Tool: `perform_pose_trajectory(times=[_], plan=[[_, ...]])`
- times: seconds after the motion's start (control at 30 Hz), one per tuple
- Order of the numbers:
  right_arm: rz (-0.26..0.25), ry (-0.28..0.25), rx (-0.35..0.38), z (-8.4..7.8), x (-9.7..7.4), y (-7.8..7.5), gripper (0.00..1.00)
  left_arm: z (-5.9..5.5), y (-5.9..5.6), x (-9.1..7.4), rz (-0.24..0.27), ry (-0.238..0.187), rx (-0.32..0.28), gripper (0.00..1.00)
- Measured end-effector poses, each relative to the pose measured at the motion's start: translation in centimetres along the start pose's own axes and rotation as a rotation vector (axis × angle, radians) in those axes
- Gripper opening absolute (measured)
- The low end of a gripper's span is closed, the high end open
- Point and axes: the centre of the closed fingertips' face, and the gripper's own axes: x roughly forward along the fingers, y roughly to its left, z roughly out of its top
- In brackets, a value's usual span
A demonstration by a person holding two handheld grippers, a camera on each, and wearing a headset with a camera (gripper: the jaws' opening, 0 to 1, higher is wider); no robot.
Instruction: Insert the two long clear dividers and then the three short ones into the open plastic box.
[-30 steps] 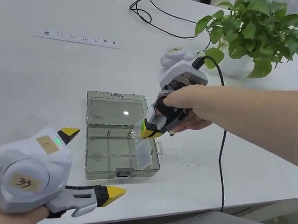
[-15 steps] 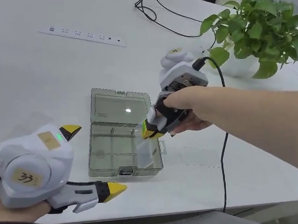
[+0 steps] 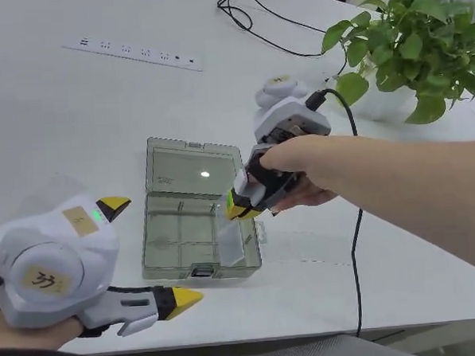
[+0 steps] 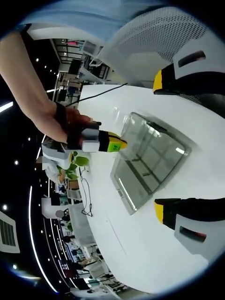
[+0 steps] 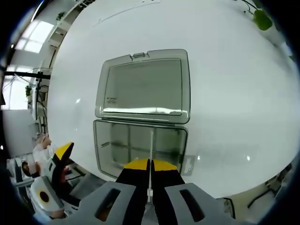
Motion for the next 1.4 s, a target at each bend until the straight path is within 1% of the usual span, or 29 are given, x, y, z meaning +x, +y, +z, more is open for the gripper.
perform_pose_trajectory(times=[0.17,0.27,0.37,0.43,0.57,0.63,0.67,0.73,0.77,0.83,0.9,0.97,1.2,1.4], plan=[[-0.002,0.006,-0.003,0.34,0.06,-0.20,0.02,-0.12,-0.13,-0.01,-0.001,0.002,0.002,0.93],[-0.012,0.016,-0.014,0.19,-0.16,-0.03,0.02,-0.27,-0.21,0.05,-0.003,0.006,0.003,0.93],[-0.009,0.012,-0.005,-0.12,-0.13,0.09,0.02,-0.30,-0.22,0.05,-0.002,0.006,0.003,0.93],[0.002,0.011,0.009,0.15,-0.03,0.03,0.02,-0.34,-0.27,0.05,-0.004,0.009,0.006,0.92],[0.002,0.011,0.011,-0.16,-0.18,0.22,0.02,-0.45,-0.30,0.05,-0.005,0.013,0.008,0.92],[-0.002,0.011,0.007,0.25,-0.02,-0.06,0.02,-0.44,-0.26,0.06,-0.003,0.012,0.010,0.92],[0.005,0.008,0.014,0.24,0.02,0.04,0.02,-0.44,-0.26,0.05,-0.004,0.012,0.007,0.92],[-0.005,0.009,0.005,0.06,-0.01,-0.03,0.02,-0.45,-0.19,0.04,-0.001,0.012,0.005,0.91],[0.000,0.008,0.011,-0.03,-0.02,0.08,0.02,-0.47,-0.20,0.05,-0.002,0.012,0.007,0.91],[0.001,0.008,0.014,0.34,0.16,-0.17,0.02,-0.51,-0.22,0.07,-0.001,0.013,0.006,0.91],[0.006,0.008,0.020,0.09,0.23,-0.04,0.02,-0.54,-0.26,0.08,-0.003,0.013,0.005,0.91],[0.002,0.008,0.012,0.21,0.42,-0.38,0.02,-0.56,-0.22,0.06,-0.001,0.013,0.004,0.91],[-0.004,0.004,0.008,-0.38,0.40,0.01,0.02,-0.57,-0.24,0.12,-0.001,0.010,-0.005,0.92],[-0.011,-0.013,-0.001,-0.64,0.53,0.36,0.02,-0.60,-0.35,0.21,-0.005,0.012,-0.005,0.92]])
